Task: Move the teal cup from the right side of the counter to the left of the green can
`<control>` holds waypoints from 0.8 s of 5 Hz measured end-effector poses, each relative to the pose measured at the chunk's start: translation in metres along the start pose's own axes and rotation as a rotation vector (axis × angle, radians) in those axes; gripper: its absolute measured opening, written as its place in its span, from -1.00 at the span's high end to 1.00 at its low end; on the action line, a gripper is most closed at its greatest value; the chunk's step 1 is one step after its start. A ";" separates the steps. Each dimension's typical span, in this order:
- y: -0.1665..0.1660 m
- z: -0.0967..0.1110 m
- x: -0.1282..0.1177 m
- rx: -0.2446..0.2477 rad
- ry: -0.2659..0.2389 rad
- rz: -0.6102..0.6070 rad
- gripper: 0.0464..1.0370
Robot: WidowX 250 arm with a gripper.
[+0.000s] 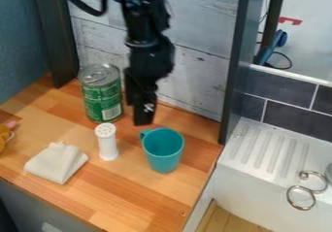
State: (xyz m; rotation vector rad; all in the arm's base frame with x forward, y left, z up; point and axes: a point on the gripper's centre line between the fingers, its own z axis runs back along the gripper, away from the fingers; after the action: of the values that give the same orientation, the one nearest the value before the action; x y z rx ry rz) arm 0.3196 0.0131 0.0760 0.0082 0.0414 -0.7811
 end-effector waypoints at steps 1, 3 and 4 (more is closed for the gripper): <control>0.002 -0.017 0.015 -0.022 0.018 -0.027 -0.93; -0.007 -0.039 0.028 -0.042 0.088 -0.053 -0.93; -0.006 -0.047 0.029 -0.057 0.109 -0.057 -0.93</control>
State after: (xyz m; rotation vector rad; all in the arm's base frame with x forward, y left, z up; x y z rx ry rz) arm 0.3347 -0.0105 0.0276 -0.0046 0.1680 -0.8355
